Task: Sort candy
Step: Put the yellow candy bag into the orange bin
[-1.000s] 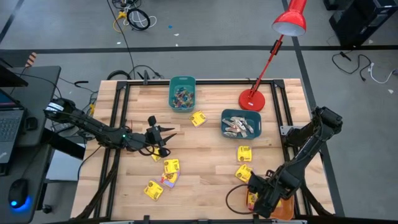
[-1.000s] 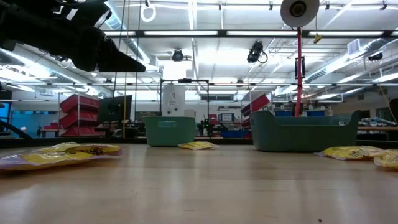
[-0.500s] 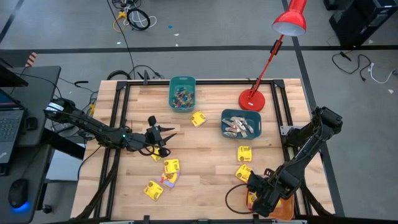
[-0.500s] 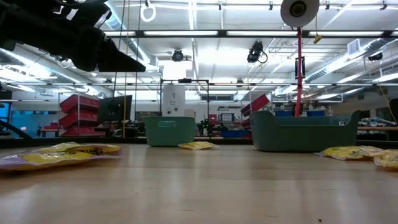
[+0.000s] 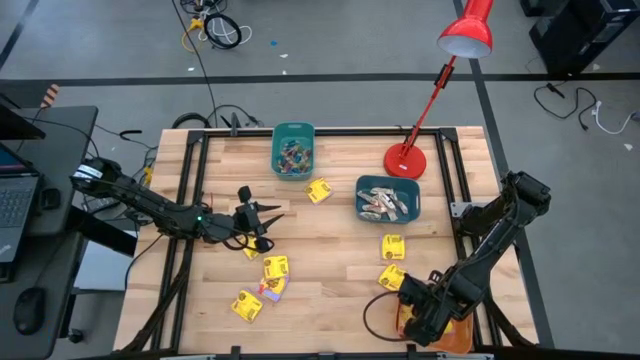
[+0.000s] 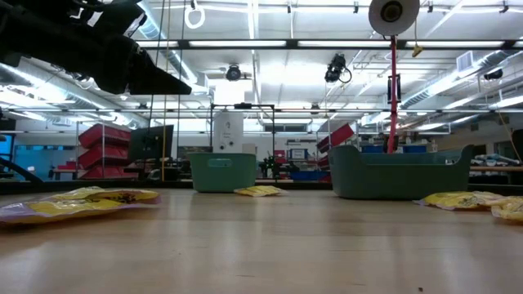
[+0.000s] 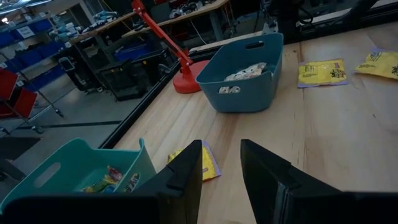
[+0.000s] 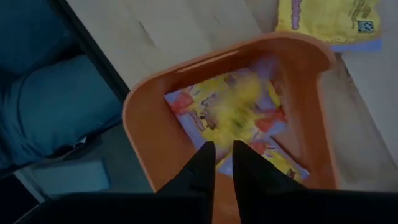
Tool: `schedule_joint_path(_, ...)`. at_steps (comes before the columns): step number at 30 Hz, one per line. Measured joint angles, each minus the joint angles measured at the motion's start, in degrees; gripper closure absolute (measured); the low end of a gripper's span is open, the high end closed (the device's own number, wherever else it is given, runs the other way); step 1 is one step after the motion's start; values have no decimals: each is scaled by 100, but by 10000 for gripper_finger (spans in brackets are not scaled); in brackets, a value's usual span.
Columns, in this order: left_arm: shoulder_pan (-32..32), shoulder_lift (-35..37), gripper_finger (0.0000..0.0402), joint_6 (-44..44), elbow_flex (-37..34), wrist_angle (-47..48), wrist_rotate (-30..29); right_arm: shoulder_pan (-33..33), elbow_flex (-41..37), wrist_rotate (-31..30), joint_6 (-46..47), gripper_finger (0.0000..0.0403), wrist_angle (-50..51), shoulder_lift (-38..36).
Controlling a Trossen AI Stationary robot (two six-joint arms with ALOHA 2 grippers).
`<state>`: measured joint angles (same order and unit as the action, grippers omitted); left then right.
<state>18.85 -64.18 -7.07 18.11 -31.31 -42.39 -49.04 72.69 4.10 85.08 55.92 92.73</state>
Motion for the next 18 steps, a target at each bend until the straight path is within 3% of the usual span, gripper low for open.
schedule_joint_path(6,0,0,289,17,-2,-85,80,30,141,435,-22,347,75,-39)
schedule_joint_path(9,0,0,289,-2,-2,-545,700,210,474,-203,-355,353,603,-232)
schedule_joint_path(12,0,0,289,-39,-2,-1365,1711,802,581,-1254,-1547,367,888,-299)
schedule_joint_path(15,2,0,289,-44,-1,-2146,2672,1602,564,-1449,-3165,387,304,-276)
schedule_joint_path(18,4,-3,289,51,0,-2292,3043,2232,487,-1473,-4916,400,-350,-284)
